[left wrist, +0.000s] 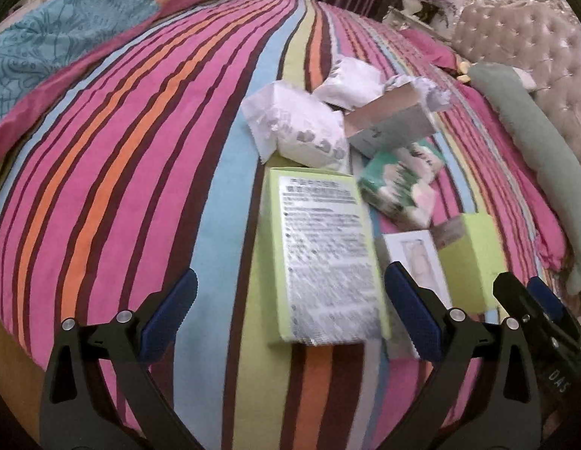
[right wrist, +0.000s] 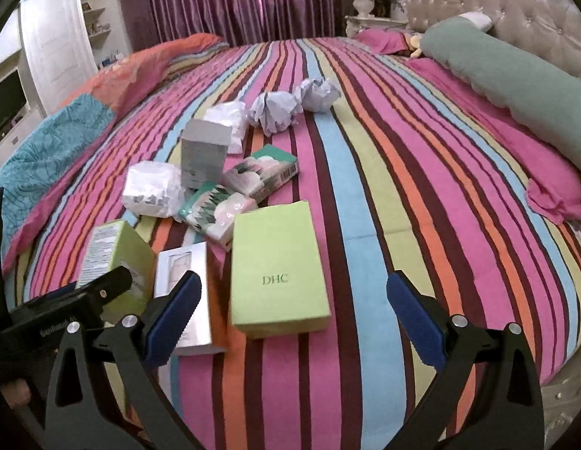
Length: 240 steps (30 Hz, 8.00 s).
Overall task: Collect trash
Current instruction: 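Grasp the green DHC box with the right tool while the left tool grasps the green labelled box, then lower both boxes over the white wastebasket and open both tools, then raise both tools back toward the items on the bed, then grasp the white foundation box with the right tool while the left tool grasps the white wrapper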
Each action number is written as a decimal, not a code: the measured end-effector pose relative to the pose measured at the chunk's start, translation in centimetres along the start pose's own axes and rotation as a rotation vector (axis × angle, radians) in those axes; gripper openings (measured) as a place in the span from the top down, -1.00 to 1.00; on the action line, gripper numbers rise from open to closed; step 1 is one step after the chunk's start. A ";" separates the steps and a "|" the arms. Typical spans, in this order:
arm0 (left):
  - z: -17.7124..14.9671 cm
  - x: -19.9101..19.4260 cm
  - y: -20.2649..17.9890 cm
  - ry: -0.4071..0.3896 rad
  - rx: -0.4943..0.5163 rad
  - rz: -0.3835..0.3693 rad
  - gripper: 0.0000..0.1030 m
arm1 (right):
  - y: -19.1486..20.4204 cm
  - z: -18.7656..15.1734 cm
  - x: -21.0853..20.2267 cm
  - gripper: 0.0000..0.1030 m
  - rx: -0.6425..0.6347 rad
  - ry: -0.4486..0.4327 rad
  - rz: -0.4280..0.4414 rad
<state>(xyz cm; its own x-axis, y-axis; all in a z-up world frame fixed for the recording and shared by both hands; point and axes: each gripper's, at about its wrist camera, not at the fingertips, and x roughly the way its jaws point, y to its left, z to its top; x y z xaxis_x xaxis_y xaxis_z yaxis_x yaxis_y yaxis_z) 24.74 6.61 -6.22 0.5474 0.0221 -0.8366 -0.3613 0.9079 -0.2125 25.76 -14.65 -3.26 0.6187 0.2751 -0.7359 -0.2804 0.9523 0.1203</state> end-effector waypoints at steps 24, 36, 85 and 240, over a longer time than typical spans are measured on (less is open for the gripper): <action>0.3 1.2 0.4 0.010 0.118 0.076 0.05 | -1.0 -0.3 3.0 -0.10 0.033 0.120 0.039; -3.4 -4.1 1.6 -0.030 0.163 0.003 0.05 | -3.2 -2.1 -2.5 -0.10 0.156 0.071 0.074; -30.6 8.2 4.2 0.919 0.080 0.000 0.05 | 0.9 -28.8 9.0 -0.10 0.498 0.941 0.111; 11.1 8.6 -1.5 0.072 0.095 0.061 0.03 | 7.2 -2.6 4.5 -0.27 -0.132 0.080 0.052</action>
<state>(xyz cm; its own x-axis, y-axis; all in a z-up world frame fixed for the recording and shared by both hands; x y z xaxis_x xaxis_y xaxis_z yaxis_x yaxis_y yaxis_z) 38.39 10.07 -7.43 0.4698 0.0510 -0.8813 -0.3172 0.9414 -0.1146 24.60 -6.85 -7.46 0.5421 0.3074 -0.7821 -0.4078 0.9100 0.0749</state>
